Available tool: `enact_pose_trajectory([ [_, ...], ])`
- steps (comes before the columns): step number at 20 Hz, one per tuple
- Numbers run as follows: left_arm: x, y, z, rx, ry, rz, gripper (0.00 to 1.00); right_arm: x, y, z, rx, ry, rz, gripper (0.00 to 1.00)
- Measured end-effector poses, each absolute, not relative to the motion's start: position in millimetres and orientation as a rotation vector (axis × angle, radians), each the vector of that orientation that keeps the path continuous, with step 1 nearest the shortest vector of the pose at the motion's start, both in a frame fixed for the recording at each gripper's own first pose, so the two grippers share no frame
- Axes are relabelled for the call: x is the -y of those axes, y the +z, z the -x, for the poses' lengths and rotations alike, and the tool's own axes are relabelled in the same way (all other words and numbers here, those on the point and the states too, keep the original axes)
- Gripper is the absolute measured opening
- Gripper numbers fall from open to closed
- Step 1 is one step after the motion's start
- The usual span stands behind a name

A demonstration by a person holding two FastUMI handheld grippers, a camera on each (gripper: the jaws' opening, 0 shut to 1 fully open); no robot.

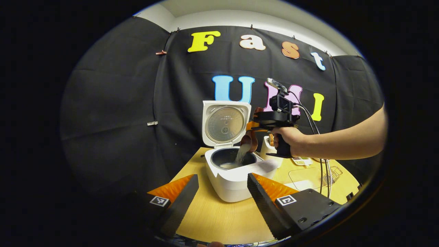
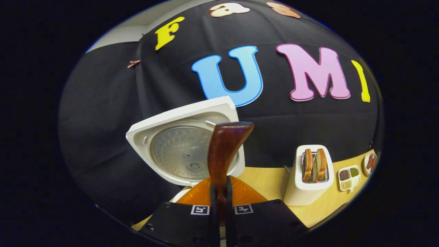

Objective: Close the left gripper, press the button to open the rice cooker; take a wooden spoon from the chopstick holder with the right hand, scoop a spoonful of rice and pour it into the rice cooker, then put the wooden spoon back into the chopstick holder.

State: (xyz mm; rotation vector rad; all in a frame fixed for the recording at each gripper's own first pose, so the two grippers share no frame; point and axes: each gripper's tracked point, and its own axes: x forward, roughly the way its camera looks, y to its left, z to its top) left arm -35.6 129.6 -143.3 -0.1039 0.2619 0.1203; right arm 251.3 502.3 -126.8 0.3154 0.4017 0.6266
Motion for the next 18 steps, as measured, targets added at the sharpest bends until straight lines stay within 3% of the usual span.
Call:
enact_pose_trajectory([
  [12,-138,-155,52,-0.290,0.125,0.118,0.98,-564,-107,-199,-0.130,0.882,0.230,0.11],
  [16,-137,-151,52,-0.288,0.119,0.107,0.98,-564,-93,-193,-0.007,0.869,0.396,0.11],
  [18,-135,-152,54,-0.290,0.117,0.104,0.98,-563,-90,-191,-0.027,0.863,0.354,0.11],
])
